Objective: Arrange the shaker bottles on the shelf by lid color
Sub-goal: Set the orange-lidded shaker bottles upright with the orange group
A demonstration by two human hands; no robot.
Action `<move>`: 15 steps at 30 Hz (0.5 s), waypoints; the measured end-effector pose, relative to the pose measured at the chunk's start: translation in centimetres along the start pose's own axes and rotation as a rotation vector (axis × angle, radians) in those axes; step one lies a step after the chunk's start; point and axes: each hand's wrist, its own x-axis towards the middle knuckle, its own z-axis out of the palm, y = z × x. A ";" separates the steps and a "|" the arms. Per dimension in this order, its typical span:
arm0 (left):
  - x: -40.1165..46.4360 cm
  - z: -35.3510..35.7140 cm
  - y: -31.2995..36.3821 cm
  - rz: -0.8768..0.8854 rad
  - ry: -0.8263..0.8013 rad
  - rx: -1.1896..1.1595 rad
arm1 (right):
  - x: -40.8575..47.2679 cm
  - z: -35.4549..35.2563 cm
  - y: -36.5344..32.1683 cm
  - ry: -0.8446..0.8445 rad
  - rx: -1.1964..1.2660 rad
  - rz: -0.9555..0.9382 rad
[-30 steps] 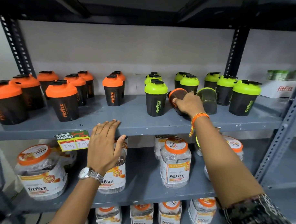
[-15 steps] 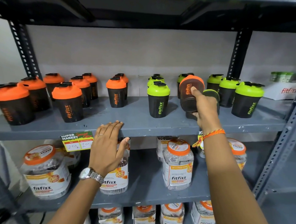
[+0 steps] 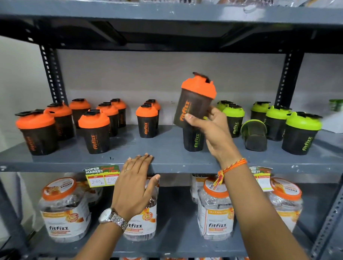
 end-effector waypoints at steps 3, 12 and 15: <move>-0.1 0.1 -0.2 0.009 -0.001 -0.010 | 0.9 1.9 2.0 -0.085 -0.109 0.018; -1.1 -0.6 -0.4 -0.009 -0.001 -0.036 | 2.8 5.5 7.5 -0.357 -0.179 0.141; -1.1 -0.8 -0.1 -0.011 0.000 -0.049 | 3.2 6.3 8.4 -0.449 -0.210 0.187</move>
